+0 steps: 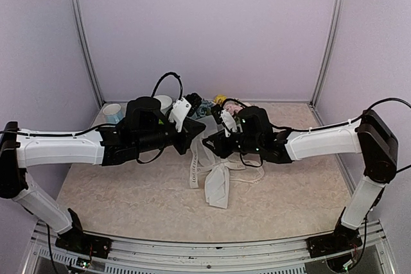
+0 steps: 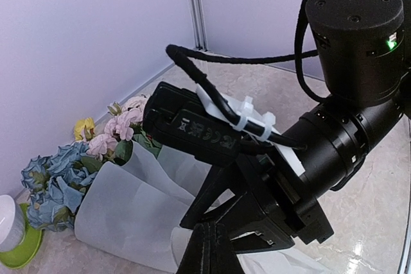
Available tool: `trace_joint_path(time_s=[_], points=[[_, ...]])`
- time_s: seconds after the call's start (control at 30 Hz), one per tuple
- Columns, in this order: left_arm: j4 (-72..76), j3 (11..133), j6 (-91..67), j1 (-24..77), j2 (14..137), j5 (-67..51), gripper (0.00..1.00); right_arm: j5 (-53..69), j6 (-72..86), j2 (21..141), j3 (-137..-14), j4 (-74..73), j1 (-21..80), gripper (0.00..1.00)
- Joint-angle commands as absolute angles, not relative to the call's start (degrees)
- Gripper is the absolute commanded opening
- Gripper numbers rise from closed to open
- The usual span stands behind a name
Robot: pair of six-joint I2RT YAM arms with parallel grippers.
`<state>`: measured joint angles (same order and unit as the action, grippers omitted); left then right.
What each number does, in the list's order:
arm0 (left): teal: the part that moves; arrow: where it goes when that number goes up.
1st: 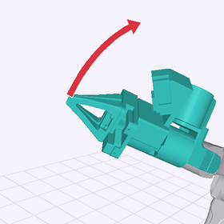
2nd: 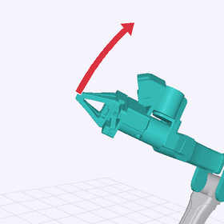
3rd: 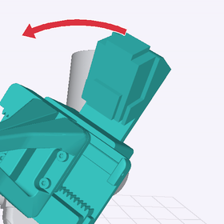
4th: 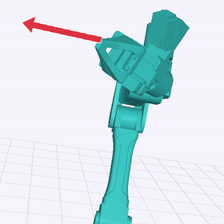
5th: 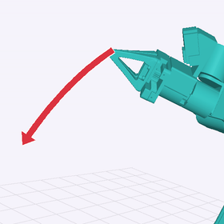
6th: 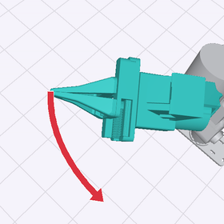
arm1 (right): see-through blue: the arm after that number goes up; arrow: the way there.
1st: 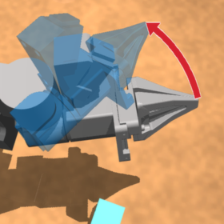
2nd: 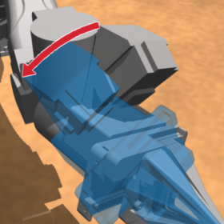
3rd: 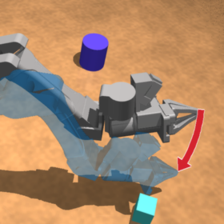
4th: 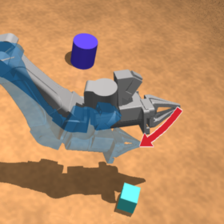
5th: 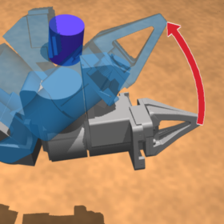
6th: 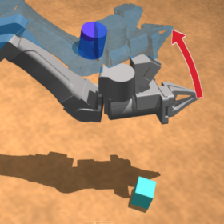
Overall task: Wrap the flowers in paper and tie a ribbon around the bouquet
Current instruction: Cross the half-tied ribbon over the folded bouquet.
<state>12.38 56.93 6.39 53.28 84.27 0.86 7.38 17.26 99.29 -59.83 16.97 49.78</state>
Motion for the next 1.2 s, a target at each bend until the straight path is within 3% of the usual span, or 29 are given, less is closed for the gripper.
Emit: trace_joint_path(time_s=[0.0,0.07,0.17,0.2,0.23,0.3,0.33,0.4,0.47,0.6,0.73,0.97,1.17], points=[[13.03,56.59,5.73,53.00,82.69,-0.29,0.00,5.52,17.88,100.92,-61.78,16.60,49.98,0.26],[13.17,56.46,5.79,52.91,82.56,-0.52,0.00,5.60,17.68,100.69,-61.74,16.51,49.99,0.19],[13.11,56.10,6.04,52.82,82.24,-1.35,0.00,6.76,16.49,100.02,-61.73,16.33,49.94,0.00],[12.88,56.00,6.17,52.78,82.12,-1.93,0.00,6.78,16.35,99.54,-61.42,16.31,49.86,0.00],[12.42,55.87,6.37,52.67,82.03,-2.80,0.10,7.05,16.26,99.00,-60.97,16.46,49.54,0.00],[11.31,55.10,7.48,52.52,81.16,-6.17,0.42,8.27,16.54,97.77,-59.42,17.45,48.47,0.00],[11.11,54.27,8.31,52.48,80.29,-8.90,0.53,9.83,16.85,97.21,-58.31,18.44,47.48,0.00],[12.08,51.35,9.69,52.42,78.28,-13.82,0.69,16.53,17.34,96.62,-56.29,21.33,45.31,0.00],[14.42,47.19,11.38,52.03,76.85,-17.32,0.78,23.55,18.64,97.18,-55.68,23.49,43.13,0.00],[16.38,41.81,9.98,50.73,81.32,-8.46,0.75,29.04,19.09,98.68,-56.98,23.52,42.01,0.00],[20.68,38.53,6.89,49.22,87.54,-9.62,0.73,30.75,20.03,98.68,-56.63,25.16,41.88,0.00],[21.03,40.18,4.40,47.90,98.94,-18.74,0.73,29.44,19.96,98.13,-56.59,23.91,41.92,0.00],[27.15,33.33,4.98,48.50,94.93,-29.30,0.72,28.11,19.43,97.75,-56.66,22.87,41.75,0.00]])
